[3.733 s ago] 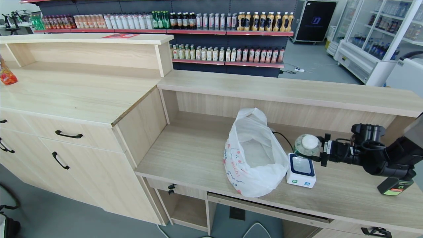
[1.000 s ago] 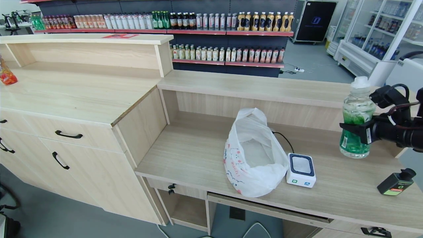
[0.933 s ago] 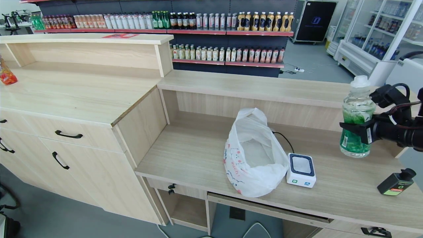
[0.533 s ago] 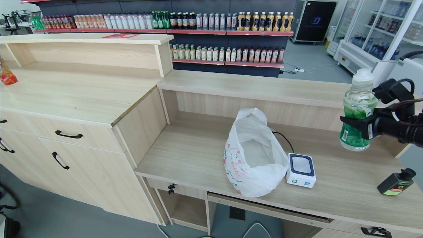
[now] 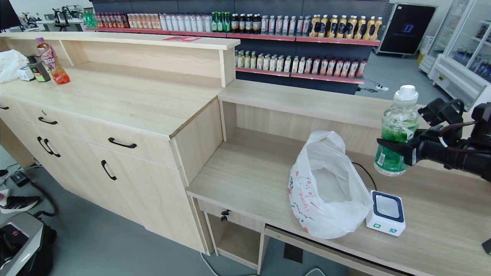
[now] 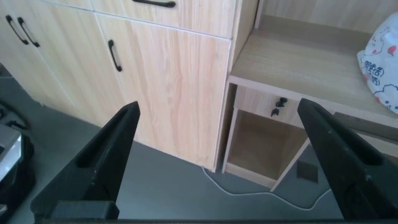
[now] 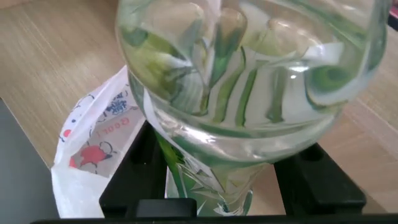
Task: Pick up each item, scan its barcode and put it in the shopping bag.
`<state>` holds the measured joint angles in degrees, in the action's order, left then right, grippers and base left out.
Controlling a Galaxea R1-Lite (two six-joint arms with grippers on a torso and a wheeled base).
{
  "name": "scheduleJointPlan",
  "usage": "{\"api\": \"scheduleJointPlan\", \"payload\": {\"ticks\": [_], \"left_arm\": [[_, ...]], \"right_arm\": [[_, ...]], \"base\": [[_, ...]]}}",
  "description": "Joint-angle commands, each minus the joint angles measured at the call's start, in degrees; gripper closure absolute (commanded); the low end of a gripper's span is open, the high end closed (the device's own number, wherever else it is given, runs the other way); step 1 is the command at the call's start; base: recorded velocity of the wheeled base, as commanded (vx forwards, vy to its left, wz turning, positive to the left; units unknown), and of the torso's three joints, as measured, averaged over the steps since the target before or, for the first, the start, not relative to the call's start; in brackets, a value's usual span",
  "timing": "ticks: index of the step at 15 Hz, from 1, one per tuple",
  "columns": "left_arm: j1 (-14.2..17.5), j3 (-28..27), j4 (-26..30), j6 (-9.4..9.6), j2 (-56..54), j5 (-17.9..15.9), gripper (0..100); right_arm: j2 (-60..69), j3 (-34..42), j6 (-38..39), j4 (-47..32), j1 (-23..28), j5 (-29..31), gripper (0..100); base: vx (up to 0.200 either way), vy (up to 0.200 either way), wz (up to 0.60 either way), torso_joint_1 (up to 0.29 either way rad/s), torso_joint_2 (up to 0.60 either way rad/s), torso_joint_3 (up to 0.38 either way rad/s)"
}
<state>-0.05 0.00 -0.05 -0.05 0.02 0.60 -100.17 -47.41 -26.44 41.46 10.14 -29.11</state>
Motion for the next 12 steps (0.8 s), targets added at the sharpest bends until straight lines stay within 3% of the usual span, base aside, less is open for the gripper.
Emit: {"api": "scheduleJointPlan", "payload": {"ticks": [1,4,8,12], "left_arm": [[0.0,0.0,0.0,0.05,0.0,0.0,0],[0.0,0.0,0.0,-0.04,0.0,0.0,0],[0.0,0.0,0.0,-0.04,0.0,0.0,0],[0.0,0.0,0.0,0.05,0.0,0.0,0]], "right_arm": [[-4.9,0.0,0.0,1.5,-0.1,-1.0,100],[-12.3,0.5,0.0,6.6,-1.1,-1.5,100],[-20.9,-0.8,0.2,14.4,-3.0,-10.8,100],[-27.8,-3.7,0.4,21.3,-5.1,-13.5,100]], "base": [[0.0,0.0,0.0,0.0,0.0,0.0],[0.0,0.0,0.0,0.0,0.0,0.0],[0.0,0.0,0.0,0.0,0.0,0.0],[0.0,0.0,0.0,0.0,0.0,0.0]]}}
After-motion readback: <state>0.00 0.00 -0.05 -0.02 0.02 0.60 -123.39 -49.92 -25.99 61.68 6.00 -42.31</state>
